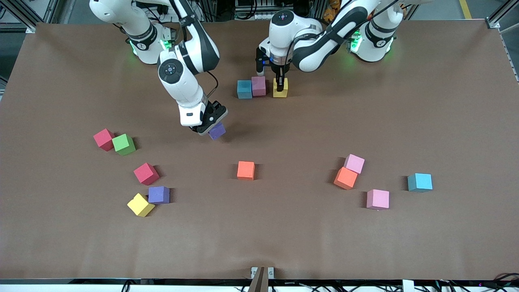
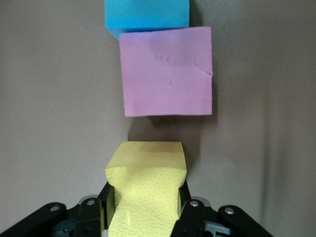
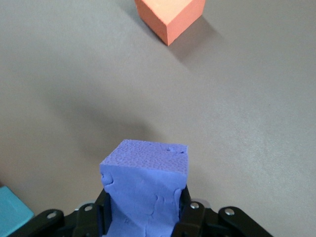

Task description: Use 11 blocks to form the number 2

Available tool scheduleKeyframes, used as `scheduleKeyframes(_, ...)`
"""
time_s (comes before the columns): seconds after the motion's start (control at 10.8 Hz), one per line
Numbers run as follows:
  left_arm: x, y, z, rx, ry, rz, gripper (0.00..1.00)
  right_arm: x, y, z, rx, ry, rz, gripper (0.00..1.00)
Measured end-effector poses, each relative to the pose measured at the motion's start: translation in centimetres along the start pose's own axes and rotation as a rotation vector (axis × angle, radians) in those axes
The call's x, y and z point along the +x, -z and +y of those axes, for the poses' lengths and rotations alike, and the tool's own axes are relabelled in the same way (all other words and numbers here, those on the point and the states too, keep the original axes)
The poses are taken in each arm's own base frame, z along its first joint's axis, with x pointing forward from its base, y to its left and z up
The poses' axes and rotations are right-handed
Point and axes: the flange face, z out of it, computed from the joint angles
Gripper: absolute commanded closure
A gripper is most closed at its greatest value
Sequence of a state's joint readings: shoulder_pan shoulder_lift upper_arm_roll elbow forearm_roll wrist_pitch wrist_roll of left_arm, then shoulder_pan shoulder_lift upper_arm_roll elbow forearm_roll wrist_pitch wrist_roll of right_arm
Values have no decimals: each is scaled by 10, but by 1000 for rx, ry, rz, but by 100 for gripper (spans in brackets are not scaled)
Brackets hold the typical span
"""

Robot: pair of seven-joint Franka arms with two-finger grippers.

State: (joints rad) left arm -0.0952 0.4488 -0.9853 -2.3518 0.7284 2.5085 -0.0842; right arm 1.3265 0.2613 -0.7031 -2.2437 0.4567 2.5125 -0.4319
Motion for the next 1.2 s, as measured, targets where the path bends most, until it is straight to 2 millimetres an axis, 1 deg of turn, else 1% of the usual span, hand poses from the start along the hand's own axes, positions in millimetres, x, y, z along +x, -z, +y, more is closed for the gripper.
scheduleKeyframes(0.28,8,2,-7,-11,11,19,69,6,7,-3,10,-116,8,64)
scheduleKeyframes(0.46,13,1,-3,-16,2,22,69,7,14,-6,28,-188,5,64)
scheduleKeyframes(0.74,16,-4,5,-22,-12,17,68,7,18,-9,45,-273,-3,64)
scheduleKeyframes(1.02,17,-4,5,-23,-13,16,68,7,19,-10,49,-334,-4,64)
scheduleKeyframes(1.2,17,-4,5,-23,-12,17,68,8,18,-18,55,-389,-8,64)
